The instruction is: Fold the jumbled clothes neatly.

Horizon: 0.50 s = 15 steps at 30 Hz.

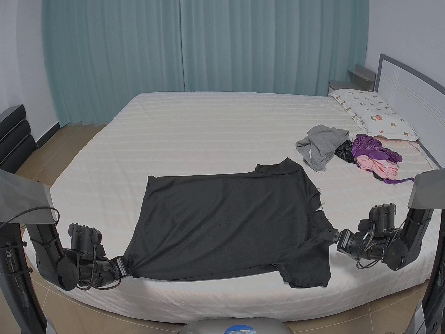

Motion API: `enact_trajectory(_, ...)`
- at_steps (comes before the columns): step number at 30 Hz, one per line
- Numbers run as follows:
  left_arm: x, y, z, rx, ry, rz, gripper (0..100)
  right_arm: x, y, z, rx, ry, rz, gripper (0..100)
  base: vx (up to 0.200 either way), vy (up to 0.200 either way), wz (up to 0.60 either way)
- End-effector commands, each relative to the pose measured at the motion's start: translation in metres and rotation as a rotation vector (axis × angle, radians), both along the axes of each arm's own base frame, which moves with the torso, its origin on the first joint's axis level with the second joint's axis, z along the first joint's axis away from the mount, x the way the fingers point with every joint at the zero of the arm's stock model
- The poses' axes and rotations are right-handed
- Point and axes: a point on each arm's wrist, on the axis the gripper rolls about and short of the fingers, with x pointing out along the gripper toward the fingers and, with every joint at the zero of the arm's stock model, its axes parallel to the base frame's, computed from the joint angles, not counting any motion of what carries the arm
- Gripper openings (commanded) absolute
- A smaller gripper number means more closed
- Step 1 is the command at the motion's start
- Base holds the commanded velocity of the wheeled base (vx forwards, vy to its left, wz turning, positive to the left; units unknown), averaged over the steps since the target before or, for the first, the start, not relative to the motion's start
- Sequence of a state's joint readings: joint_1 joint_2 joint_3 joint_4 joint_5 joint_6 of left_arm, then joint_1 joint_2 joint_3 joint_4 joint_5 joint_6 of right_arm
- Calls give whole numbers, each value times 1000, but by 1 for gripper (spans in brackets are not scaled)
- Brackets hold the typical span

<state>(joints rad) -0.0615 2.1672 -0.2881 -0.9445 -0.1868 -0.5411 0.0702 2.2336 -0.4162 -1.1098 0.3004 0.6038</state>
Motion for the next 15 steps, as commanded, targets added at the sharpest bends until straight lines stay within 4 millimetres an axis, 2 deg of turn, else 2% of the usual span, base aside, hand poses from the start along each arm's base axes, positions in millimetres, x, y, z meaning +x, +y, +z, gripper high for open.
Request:
enact_trajectory(1, 0, 0, 0, -1, 0, 2, 0, -30, 3, -3, 30, 56, 64, 100, 0, 0, 0)
enact_trajectory(8, -1, 0, 1, -1, -2, 2, 0, -38, 10, -23, 27, 87, 93, 100, 0, 0, 0)
enact_trajectory(15, 0, 1, 1, -1, -2, 5, 0, -39, 15, -24, 26, 93, 113, 100, 0, 0, 0)
